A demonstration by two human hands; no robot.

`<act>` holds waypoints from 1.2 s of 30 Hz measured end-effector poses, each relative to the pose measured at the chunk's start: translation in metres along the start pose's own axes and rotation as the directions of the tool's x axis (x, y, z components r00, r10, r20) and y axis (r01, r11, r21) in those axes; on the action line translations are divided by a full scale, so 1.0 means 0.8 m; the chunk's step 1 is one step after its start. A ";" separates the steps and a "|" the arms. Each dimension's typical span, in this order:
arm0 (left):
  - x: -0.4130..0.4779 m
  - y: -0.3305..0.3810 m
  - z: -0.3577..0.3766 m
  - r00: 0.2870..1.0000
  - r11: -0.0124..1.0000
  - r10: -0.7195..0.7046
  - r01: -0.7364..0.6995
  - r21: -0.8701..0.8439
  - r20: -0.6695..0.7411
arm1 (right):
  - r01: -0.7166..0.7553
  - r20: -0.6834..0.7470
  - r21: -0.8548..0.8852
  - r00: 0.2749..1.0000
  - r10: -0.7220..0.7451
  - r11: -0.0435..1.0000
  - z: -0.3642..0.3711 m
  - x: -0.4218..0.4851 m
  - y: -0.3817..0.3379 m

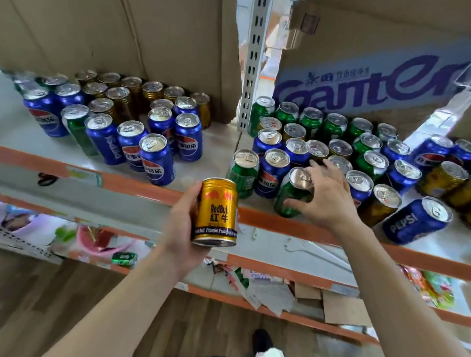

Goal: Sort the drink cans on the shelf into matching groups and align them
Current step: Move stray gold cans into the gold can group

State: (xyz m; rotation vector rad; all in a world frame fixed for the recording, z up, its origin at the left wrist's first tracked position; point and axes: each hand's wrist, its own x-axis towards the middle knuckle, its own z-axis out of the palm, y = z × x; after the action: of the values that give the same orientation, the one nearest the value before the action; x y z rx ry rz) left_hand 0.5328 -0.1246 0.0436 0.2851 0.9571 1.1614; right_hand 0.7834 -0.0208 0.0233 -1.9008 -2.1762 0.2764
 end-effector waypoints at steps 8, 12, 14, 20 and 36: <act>-0.013 0.045 -0.044 0.997 0.997 0.004 -0.009 0.079 0.072 | 0.059 -0.132 0.064 0.990 -0.051 0.996 -0.006 -0.040 -0.078; -0.020 0.076 -0.072 0.995 0.973 0.083 -0.095 0.210 0.063 | 0.168 -0.146 0.121 0.978 -0.150 0.978 -0.008 -0.054 -0.149; -0.024 0.091 -0.088 0.990 0.957 0.130 -0.138 0.256 0.047 | 0.228 -0.124 0.135 0.969 -0.211 0.964 -0.002 -0.059 -0.181; -0.025 0.145 -0.130 0.954 0.886 0.299 -0.268 0.378 -0.024 | 0.308 -0.053 0.193 0.951 -0.303 0.932 0.013 -0.047 -0.249; 0.057 0.301 -0.162 0.746 0.446 0.658 -0.499 0.743 0.106 | 0.432 -0.121 0.220 0.902 -0.415 0.875 0.024 0.124 -0.342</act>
State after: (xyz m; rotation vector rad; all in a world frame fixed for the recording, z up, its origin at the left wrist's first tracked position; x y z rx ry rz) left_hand 0.2821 -0.0200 0.0986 1.2878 1.5741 1.3844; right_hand 0.5067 0.0406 0.0912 -1.2440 -2.3164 0.3636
